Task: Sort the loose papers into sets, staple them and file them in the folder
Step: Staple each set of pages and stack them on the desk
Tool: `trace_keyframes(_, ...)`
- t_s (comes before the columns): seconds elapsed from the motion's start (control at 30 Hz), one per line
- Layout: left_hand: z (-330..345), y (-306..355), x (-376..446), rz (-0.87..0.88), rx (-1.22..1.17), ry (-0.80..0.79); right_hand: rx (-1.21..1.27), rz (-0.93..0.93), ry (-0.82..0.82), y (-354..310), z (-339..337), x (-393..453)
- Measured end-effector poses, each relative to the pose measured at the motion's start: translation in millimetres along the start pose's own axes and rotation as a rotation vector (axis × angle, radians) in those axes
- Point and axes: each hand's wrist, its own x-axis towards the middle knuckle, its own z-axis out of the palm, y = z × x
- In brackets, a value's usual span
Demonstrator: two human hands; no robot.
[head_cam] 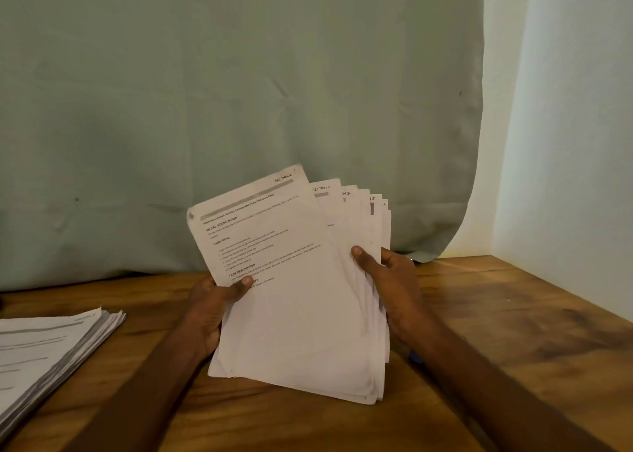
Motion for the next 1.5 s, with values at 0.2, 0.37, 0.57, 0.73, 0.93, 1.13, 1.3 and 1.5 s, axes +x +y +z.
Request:
trace_keyframes(0.2,-2.3,-1.1,0.0,0.017,-0.003,0.036,-0.021,0.02,-0.01,0.8,-1.7,4.2)
trace_keyframes(0.37,-3.3,0.2,0.4,0.013,-0.046,0.005,-0.025,-0.001,-0.021,4.4,-4.0,6.2)
trace_keyframes(0.57,-1.1,0.7,-0.3,-0.001,-0.028,0.033,0.024,0.004,-0.01,1.8,-2.6,5.8)
trace_keyframes(0.73,-2.0,-0.6,2.0,-0.021,-0.009,0.101,0.055,0.057,0.011,1.7,-2.9,5.0)
trace_keyframes(0.93,-0.9,1.0,1.0,-0.031,-0.033,0.112,0.039,0.084,0.03,2.2,-3.2,6.2)
trace_keyframes(1.13,2.1,3.0,-3.1,-0.026,-0.033,-0.004,0.08,0.058,-0.005,-0.8,-3.2,2.1)
trace_keyframes(1.3,-0.4,-0.3,-0.8,0.003,-0.021,0.088,0.125,0.166,0.031,-2.1,-2.4,6.5)
trace_keyframes(1.5,-3.0,1.2,0.6,-0.019,-0.019,0.02,-0.009,0.032,0.034,-1.0,-2.0,4.3)
